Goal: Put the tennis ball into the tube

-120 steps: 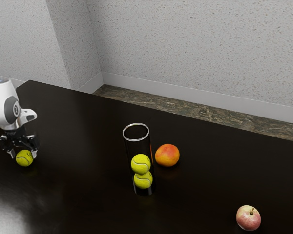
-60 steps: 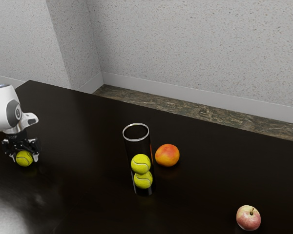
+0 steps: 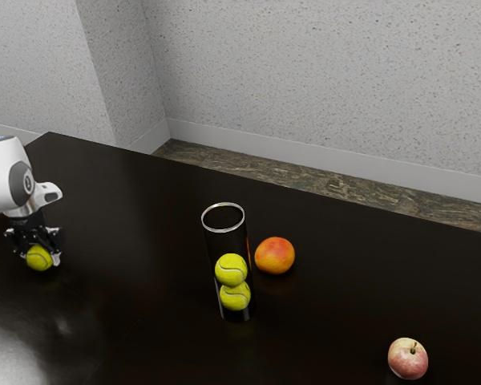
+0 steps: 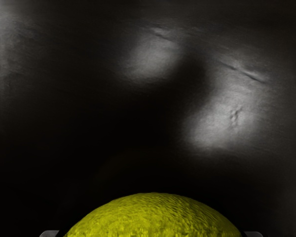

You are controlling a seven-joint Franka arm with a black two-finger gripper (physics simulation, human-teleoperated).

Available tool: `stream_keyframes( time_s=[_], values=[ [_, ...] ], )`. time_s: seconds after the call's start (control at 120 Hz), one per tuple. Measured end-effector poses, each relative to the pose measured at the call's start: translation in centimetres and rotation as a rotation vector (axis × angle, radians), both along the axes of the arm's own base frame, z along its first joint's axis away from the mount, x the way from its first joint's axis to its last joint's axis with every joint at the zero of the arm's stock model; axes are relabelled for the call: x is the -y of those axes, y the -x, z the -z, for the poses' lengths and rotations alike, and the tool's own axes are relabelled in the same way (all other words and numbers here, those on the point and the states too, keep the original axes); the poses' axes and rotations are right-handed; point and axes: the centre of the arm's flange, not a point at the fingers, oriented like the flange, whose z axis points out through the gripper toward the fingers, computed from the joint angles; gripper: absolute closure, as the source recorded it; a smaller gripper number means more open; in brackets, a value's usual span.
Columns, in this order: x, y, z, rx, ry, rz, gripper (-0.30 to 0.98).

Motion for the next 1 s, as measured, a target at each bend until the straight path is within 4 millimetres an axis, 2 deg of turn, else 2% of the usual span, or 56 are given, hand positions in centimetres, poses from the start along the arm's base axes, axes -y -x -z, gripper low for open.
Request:
stream_keyframes(
  time_s=[0.067, 0.117, 0.208, 0.308, 0.375, 0.475, 0.575, 0.675, 0.783, 0.892, 1.0],
  values=[
    [0.5, -0.5, -1.8, 0.026, -0.001, 0.012, 0.33],
    [1.8, -1.3, -4.7, 0.067, 0.0, 0.039, 0.33],
    [5.4, -3.0, -10.2, 0.136, 0.009, 0.116, 0.31],
    [9.7, -4.6, -13.6, 0.172, 0.028, 0.2, 0.3],
    [12.9, -6.5, -16.3, 0.201, 0.031, 0.266, 0.3],
    [18.9, -9.7, -20.9, 0.255, 0.04, 0.378, 0.3],
    [25.1, -11.6, -24.3, 0.284, 0.059, 0.476, 0.29],
    [31.4, -12.6, -26.2, 0.298, 0.081, 0.564, 0.29],
    [36.8, -12.7, -27.5, 0.308, 0.11, 0.624, 0.29],
    [39.9, -12.5, -27.2, 0.294, 0.132, 0.641, 0.29],
    [41.6, -12.6, -26.2, 0.272, 0.141, 0.638, 0.29]
  ],
)
